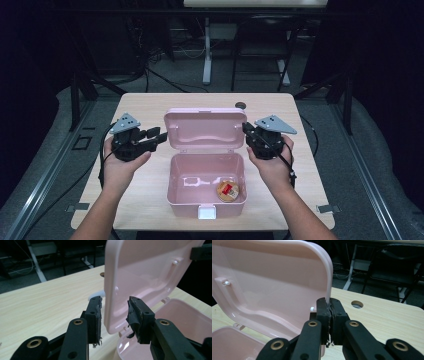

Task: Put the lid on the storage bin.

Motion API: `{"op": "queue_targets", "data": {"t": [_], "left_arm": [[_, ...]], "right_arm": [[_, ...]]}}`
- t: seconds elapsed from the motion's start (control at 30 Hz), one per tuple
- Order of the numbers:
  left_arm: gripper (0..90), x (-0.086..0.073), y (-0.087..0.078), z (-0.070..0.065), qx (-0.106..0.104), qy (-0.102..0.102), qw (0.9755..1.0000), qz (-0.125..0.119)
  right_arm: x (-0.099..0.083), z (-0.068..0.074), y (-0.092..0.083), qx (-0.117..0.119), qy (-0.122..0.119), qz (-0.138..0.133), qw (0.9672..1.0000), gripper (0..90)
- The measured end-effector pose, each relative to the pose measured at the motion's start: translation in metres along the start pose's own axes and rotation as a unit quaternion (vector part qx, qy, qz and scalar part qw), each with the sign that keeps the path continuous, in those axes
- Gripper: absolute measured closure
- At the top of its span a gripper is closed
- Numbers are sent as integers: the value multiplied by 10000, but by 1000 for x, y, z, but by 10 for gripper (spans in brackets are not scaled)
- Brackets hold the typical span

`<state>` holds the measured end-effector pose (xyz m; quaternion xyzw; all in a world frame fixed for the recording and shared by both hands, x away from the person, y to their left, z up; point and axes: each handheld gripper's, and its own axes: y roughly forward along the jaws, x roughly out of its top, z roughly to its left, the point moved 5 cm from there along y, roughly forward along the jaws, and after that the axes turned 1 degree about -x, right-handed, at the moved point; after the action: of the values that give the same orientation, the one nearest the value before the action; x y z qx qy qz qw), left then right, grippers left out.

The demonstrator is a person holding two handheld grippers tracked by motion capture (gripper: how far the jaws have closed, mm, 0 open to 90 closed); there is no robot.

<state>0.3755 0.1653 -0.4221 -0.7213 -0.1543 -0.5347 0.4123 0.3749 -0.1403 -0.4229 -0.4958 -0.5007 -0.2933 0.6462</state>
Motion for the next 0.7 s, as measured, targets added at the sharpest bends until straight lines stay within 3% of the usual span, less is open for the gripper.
{"op": "queue_targets", "data": {"t": [0.2, 0.6, 0.7], "left_arm": [[676, 10, -1, -1, 38, 153, 9999, -13], [753, 23, 7, -4, 183, 212, 9994, -193], [775, 27, 7, -7, 307, 204, 9990, -238]], "right_arm": [[0, 0, 0, 10, -12, -16, 10000, 873], [-1, 1, -2, 14, 21, -13, 10000, 873], [-1, 1, -2, 7, 11, -30, 10000, 873]]}}
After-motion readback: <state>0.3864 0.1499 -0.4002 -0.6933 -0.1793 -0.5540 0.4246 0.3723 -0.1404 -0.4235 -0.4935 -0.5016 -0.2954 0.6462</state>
